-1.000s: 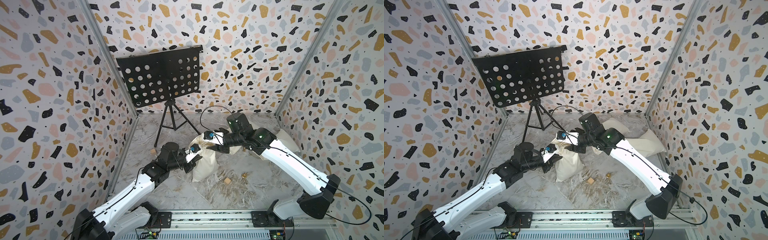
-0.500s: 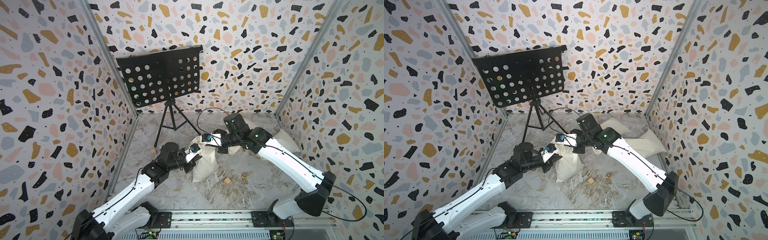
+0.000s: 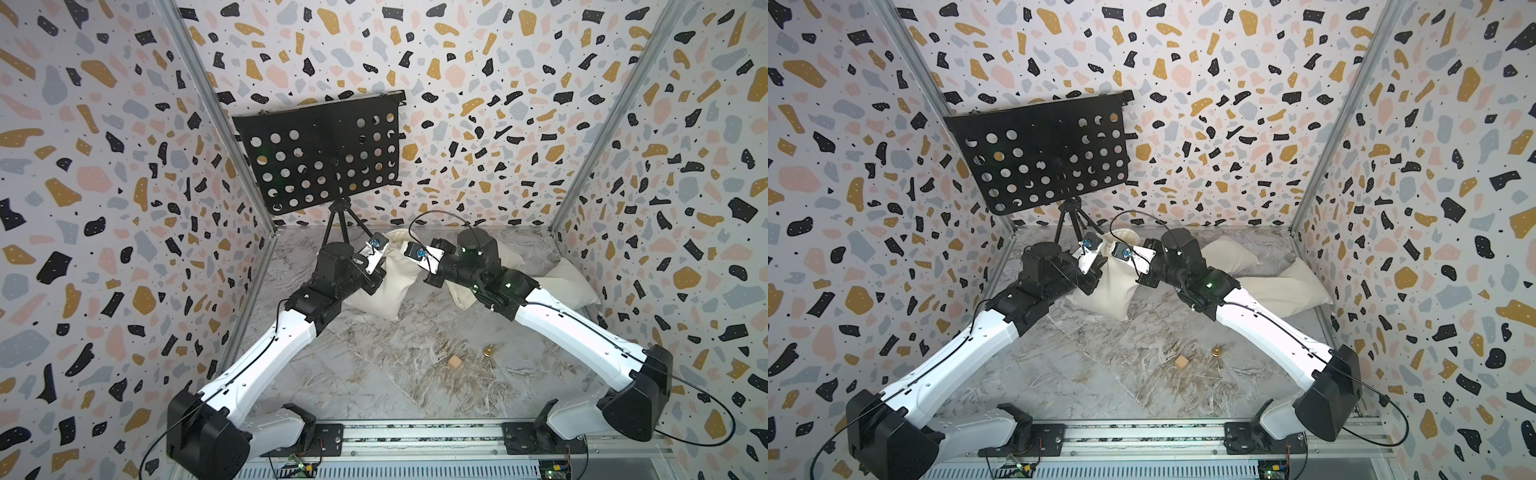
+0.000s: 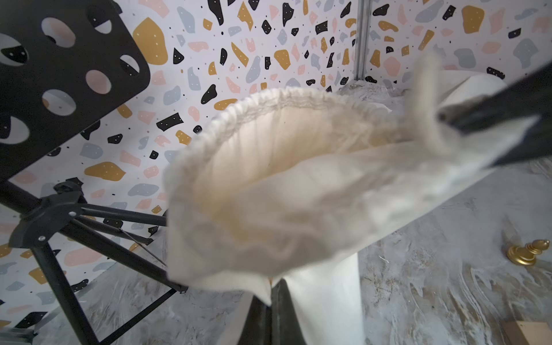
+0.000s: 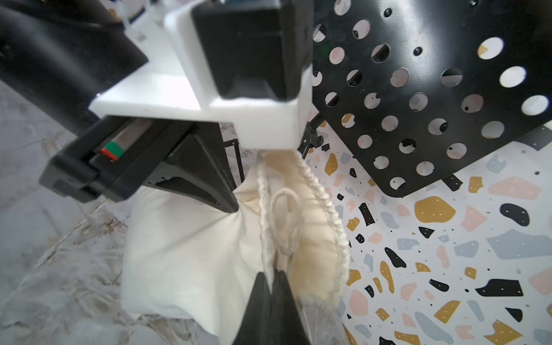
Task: Close the soil bag
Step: Place the soil bag at the center of the board, then frap the soil bag at the center of the board.
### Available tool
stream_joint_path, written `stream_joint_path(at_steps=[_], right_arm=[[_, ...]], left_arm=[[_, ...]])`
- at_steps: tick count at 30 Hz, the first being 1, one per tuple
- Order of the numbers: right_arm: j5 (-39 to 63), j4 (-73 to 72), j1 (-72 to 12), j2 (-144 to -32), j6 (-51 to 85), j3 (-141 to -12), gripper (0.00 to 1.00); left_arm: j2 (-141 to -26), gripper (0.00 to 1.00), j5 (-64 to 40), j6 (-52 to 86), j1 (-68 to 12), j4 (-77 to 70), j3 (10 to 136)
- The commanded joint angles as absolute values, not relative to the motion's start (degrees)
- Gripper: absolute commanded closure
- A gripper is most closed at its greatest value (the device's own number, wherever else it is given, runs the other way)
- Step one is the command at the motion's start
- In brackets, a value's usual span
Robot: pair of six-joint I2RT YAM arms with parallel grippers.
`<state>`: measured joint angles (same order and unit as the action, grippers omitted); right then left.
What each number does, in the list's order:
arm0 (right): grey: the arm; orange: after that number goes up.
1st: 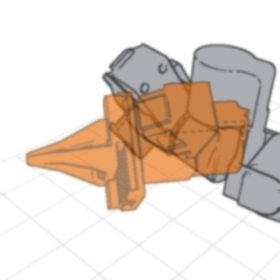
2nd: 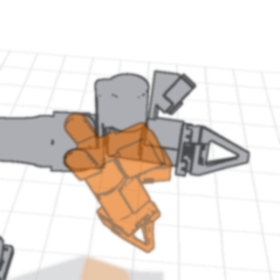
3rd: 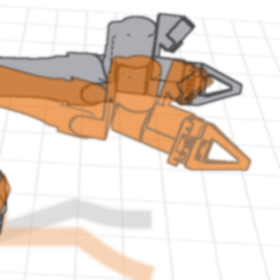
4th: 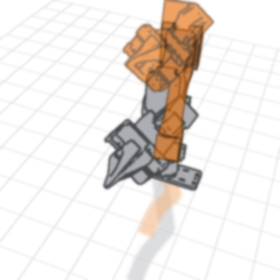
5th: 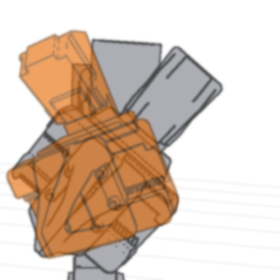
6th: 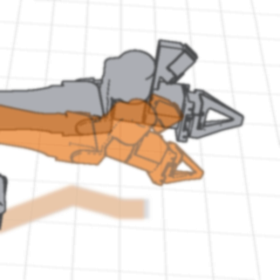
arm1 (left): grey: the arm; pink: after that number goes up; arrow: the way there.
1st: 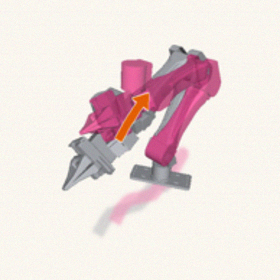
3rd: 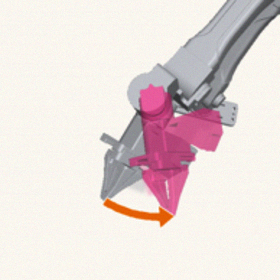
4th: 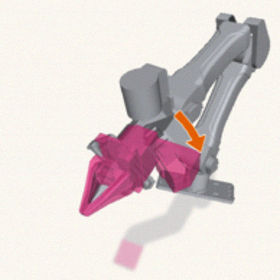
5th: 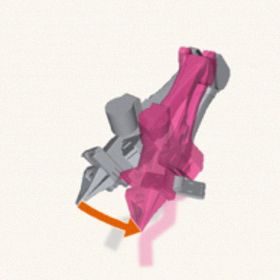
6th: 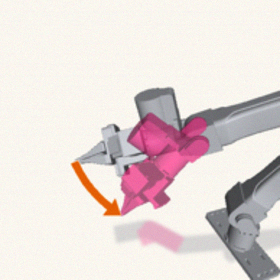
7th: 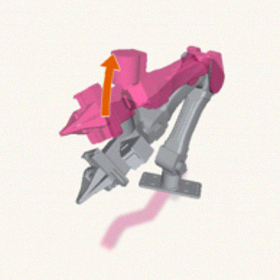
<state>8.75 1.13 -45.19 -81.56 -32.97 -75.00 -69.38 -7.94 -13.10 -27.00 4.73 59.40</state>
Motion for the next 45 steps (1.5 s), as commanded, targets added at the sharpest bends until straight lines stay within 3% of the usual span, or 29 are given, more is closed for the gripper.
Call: stream_joint_path(at_steps=[1,6,13,17,30,34,35,37,39,40,41,43,45], right_arm=[[9.3,-17.1,-45.4,-80.2,-25.8,-65.0,1.00],[11.6,-33.7,-46.5,-80.3,-17.3,-47.7,1.00],[11.3,-41.4,-49.5,-79.8,-14.2,-36.8,1.00],[10.8,-41.8,-50.8,-79.6,-14.6,-35.8,1.00],[12.5,-40.6,-51.8,-81.2,-15.8,-36.1,1.00],[12.3,-41.7,-51.8,-81.2,-16.0,-34.2,1.00],[12.3,-41.4,-51.8,-80.9,-16.1,-33.9,1.00],[12.3,-40.5,-51.8,-80.5,-16.5,-33.5,1.00],[12.6,-39.1,-51.9,-79.8,-16.9,-33.2,1.00],[12.8,-38.2,-51.9,-78.9,-16.9,-33.2,1.00],[13.3,-36.4,-51.8,-77.8,-16.9,-33.3,0.94],[13.9,-32.3,-51.8,-75.2,-16.7,-34.0,0.70],[14.3,-27.3,-51.9,-72.3,-17.5,-35.0,0.62]], left_arm=[[-68.2,0.79,-9.8,-3.7,-27.1,-9.6,51.4],[-60.2,0.47,-8.6,11.5,-27.5,-19.5,32.7],[-39.1,0.18,-4.4,24.9,-28.2,-2.8,28.5],[-36.5,0.15,-6.0,32.8,-29.0,-1.7,27.5],[-54.1,0.11,-1.8,34.5,-32.1,-5.3,36.4],[-58.1,0.15,0.7,34.8,-32.1,-7.1,37.5],[-58.8,0.20,0.6,34.8,-32.1,-7.8,37.4],[-60.2,0.40,-0.1,34.7,-32.0,-9.4,37.3],[-61.1,0.75,-1.3,35.0,-32.1,-10.7,37.1],[-61.2,0.88,-2.0,35.1,-32.1,-11.4,36.9],[-61.1,0.99,-2.5,35.1,-32.1,-12.1,36.6],[-60.4,1.00,-2.7,35.1,-32.4,-12.9,35.8],[-59.6,1.00,-2.8,34.4,-32.8,-13.3,35.1]])
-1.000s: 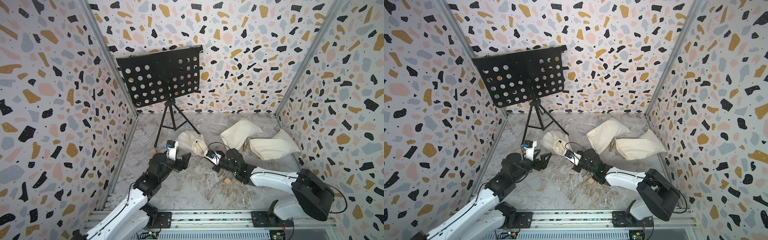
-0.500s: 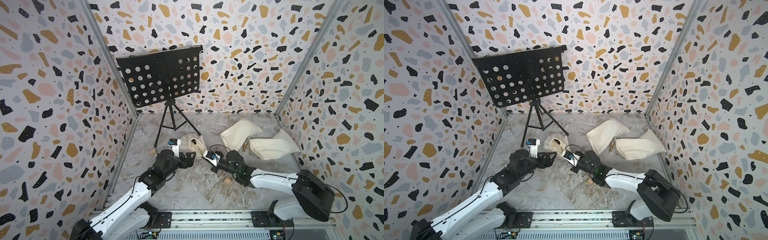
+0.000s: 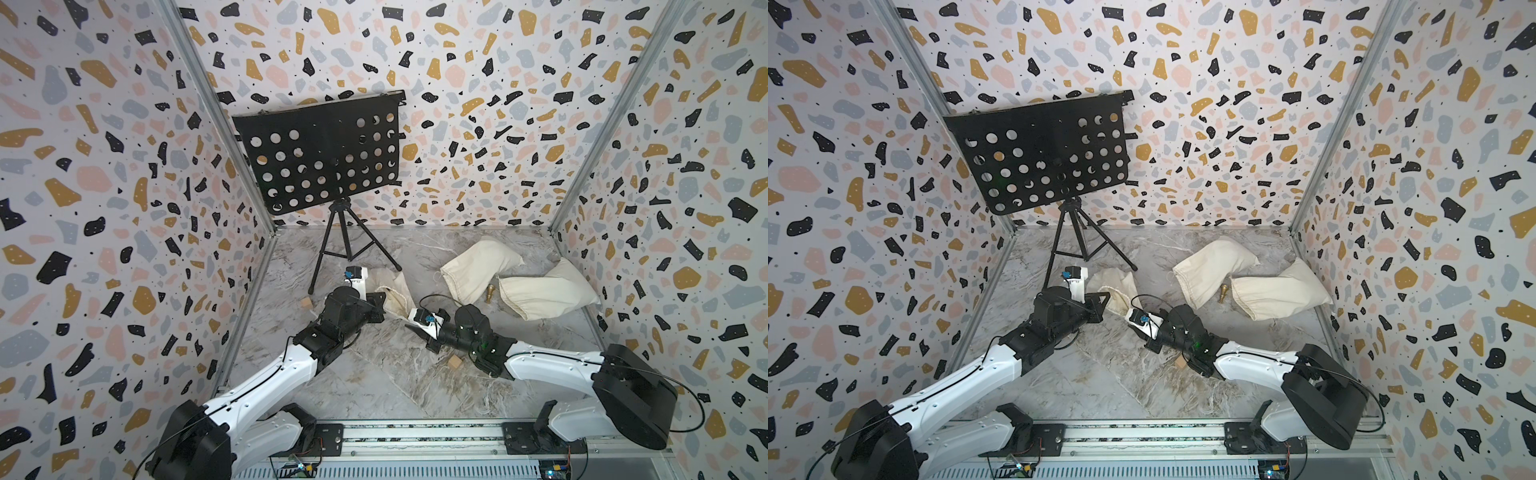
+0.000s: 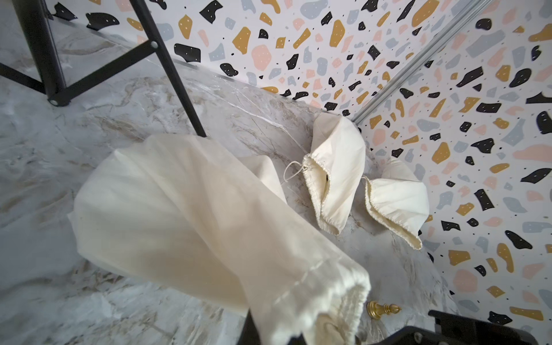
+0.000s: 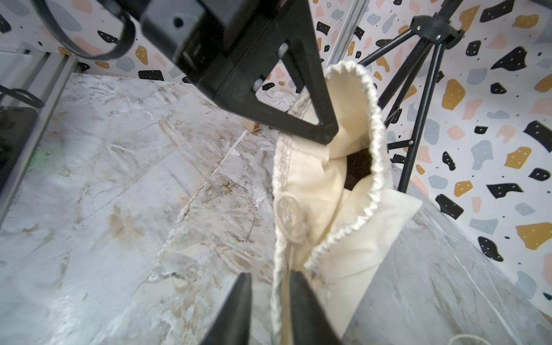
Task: Close the soil bag
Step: Frap the soil bag at the center of the board.
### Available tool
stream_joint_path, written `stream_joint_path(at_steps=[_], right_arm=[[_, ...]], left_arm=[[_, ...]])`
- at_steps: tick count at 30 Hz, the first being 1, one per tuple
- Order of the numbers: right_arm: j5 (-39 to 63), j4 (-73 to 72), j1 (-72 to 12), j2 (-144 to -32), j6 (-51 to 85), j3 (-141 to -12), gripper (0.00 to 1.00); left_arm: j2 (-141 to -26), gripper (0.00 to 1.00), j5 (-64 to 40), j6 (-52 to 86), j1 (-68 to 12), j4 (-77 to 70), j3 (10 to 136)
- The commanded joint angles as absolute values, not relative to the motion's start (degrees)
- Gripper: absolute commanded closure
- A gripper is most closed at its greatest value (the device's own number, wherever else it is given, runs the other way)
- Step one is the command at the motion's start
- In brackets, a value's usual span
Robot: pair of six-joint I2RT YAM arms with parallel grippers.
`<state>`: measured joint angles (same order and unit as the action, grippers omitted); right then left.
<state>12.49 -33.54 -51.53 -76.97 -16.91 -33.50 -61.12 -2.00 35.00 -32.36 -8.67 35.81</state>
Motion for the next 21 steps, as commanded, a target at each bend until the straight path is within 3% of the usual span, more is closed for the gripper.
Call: stream_joint_path(at_steps=[1,6,15,21], right_arm=[[14.6,-24.7,-51.9,-70.9,-18.1,-35.7,0.59],[16.3,-15.2,-51.9,-67.4,-20.4,-39.0,0.55],[18.9,-10.3,-52.1,-75.7,-21.8,-49.1,0.71],[20.5,-8.9,-52.1,-78.3,-22.6,-51.2,0.68]], left_arm=[[-59.4,1.00,-2.7,33.8,-32.9,-13.0,34.9],[-57.6,1.00,-3.3,32.2,-33.6,-12.9,34.0],[-56.4,1.00,-4.4,31.3,-34.2,-12.8,33.8],[-56.2,1.00,-5.0,30.9,-34.4,-12.5,33.9]])
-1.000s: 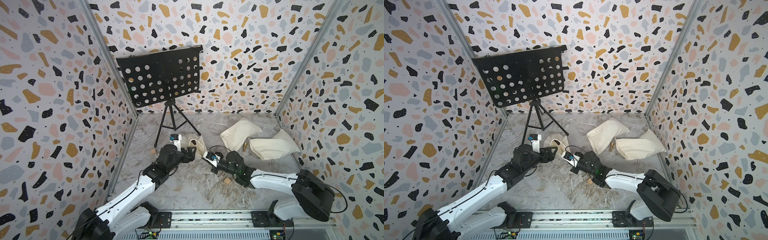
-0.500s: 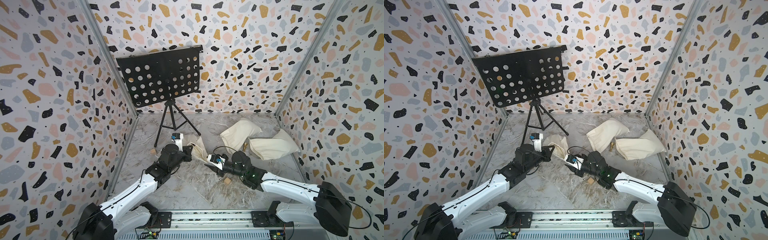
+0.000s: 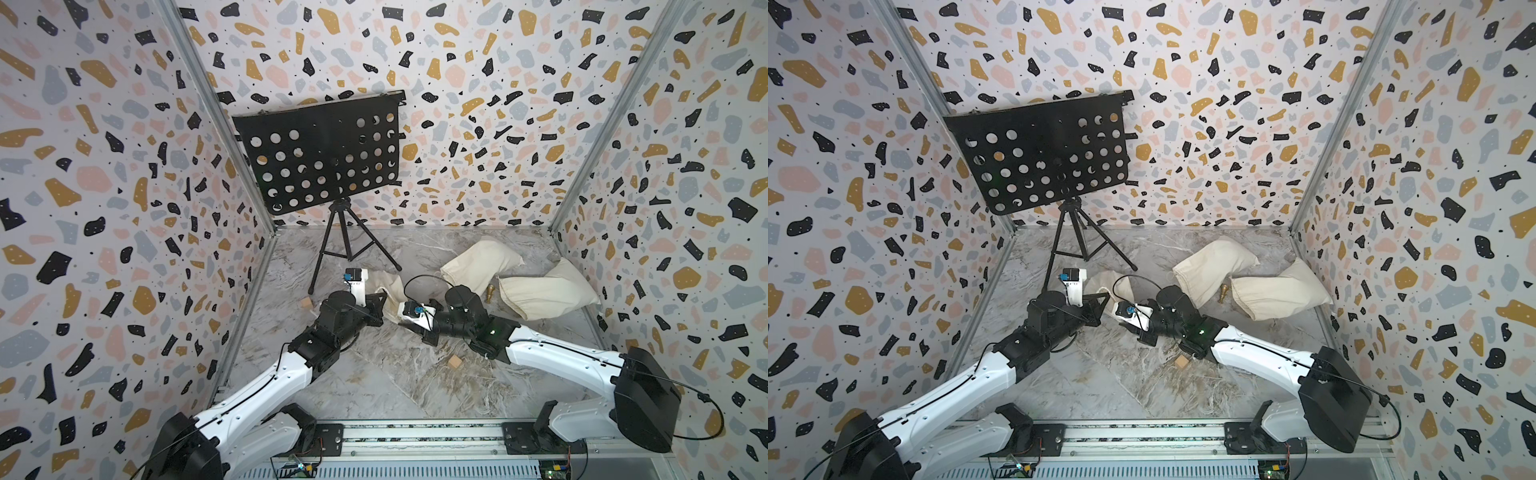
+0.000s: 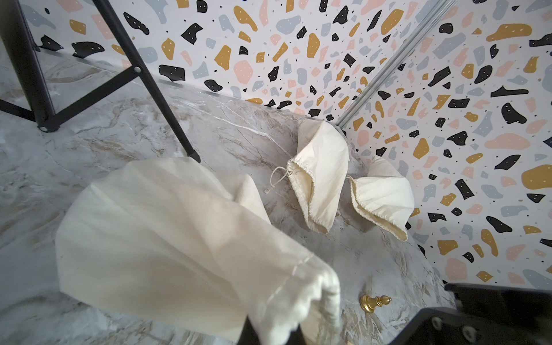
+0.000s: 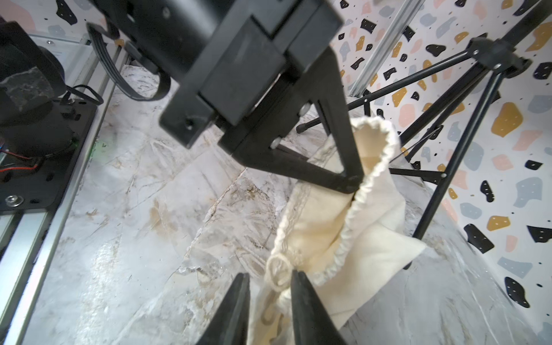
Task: Close the soil bag
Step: Frap the soil bag at the center of the board.
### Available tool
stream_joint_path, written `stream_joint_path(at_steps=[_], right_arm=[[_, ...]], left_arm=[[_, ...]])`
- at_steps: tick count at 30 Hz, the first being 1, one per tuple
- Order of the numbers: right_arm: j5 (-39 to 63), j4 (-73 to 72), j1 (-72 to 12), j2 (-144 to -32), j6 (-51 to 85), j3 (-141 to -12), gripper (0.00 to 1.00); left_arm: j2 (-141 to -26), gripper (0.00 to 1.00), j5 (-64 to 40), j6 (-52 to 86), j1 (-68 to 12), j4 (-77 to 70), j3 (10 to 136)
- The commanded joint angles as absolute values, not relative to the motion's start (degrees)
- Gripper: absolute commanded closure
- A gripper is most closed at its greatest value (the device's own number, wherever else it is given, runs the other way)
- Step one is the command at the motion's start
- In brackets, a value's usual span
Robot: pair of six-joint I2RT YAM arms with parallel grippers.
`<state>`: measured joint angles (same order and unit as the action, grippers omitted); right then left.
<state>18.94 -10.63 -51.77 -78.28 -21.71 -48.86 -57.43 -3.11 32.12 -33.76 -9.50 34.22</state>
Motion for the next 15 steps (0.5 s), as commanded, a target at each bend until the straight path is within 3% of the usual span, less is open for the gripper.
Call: stream_joint_path(at_steps=[1,15], right_arm=[[20.4,-8.5,-52.1,-78.8,-22.8,-51.7,0.67],[19.4,-10.1,-52.1,-80.9,-20.9,-53.4,0.56]], left_arm=[[-56.1,1.00,-5.1,31.0,-34.4,-12.6,33.9],[-55.0,1.00,-5.7,30.3,-34.8,-12.0,33.7]])
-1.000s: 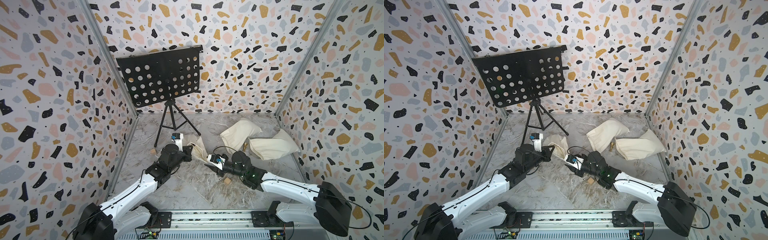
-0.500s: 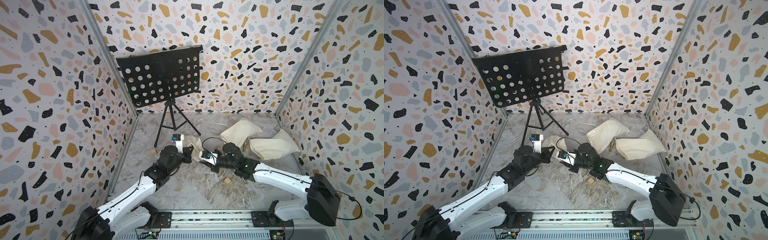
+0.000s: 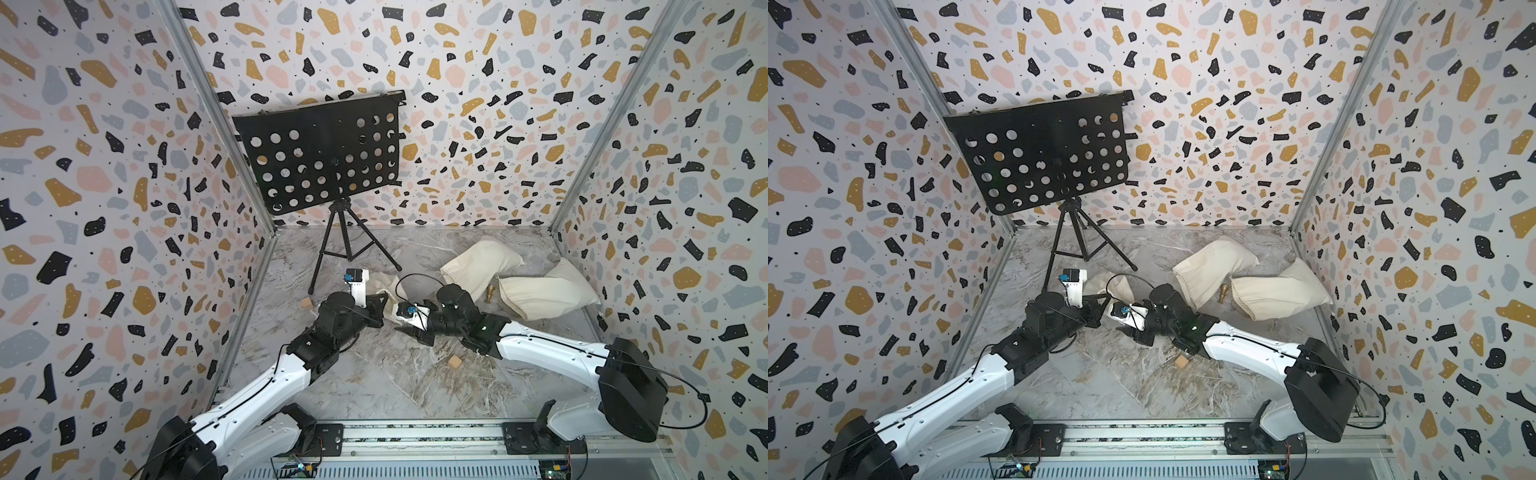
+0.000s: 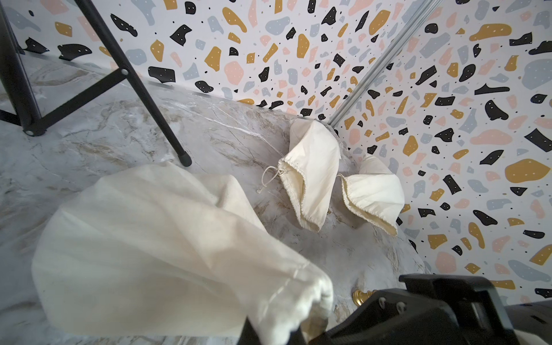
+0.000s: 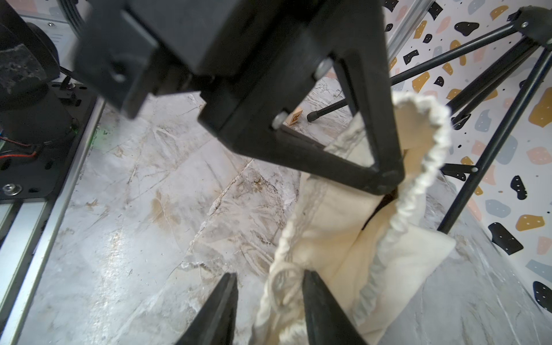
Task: Close the soil bag
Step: Frap the soil bag at the center of the board.
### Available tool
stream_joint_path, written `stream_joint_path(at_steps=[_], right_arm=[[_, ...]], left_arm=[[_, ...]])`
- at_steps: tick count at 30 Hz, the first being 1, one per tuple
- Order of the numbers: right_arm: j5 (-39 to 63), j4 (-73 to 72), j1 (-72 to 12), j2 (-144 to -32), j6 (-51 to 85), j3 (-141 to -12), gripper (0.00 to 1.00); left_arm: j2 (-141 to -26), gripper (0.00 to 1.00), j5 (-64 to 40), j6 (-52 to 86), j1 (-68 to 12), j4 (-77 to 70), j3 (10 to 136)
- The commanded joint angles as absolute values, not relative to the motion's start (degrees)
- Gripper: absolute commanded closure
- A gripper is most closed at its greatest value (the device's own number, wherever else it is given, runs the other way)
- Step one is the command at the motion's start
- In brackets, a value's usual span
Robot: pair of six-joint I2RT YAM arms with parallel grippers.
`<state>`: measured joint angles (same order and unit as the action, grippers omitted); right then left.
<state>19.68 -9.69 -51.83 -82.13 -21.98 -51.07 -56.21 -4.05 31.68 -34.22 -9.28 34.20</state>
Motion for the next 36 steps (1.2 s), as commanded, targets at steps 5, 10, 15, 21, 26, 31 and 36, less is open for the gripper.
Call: stream_joint_path(at_steps=[5,10,15,21,26,31,36], right_arm=[[20.3,-9.0,-52.0,-80.7,-20.4,-54.2,0.55],[21.5,-7.6,-52.1,-81.4,-20.1,-55.0,0.68],[22.0,-6.5,-52.1,-80.2,-20.0,-54.9,0.81],[21.0,-4.2,-52.2,-79.7,-20.4,-55.0,0.99],[19.4,-2.6,-52.1,-75.8,-20.2,-53.9,1.00],[13.4,1.7,-52.1,-70.4,-21.2,-53.1,1.00],[4.4,5.0,-51.8,-65.3,-20.9,-53.9,1.00]], left_arm=[[-55.1,1.00,-5.8,30.1,-34.8,-12.2,33.5],[-55.1,1.00,-6.0,29.5,-34.8,-11.9,33.4],[-55.1,1.00,-5.6,28.9,-34.8,-11.7,33.1],[-55.0,1.00,-5.4,28.5,-34.8,-11.4,33.1],[-54.4,1.00,-2.8,27.2,-34.8,-9.1,32.9],[-52.4,1.00,5.0,25.7,-34.8,-4.4,32.6],[-50.7,1.00,10.9,24.1,-34.7,0.6,33.7]])
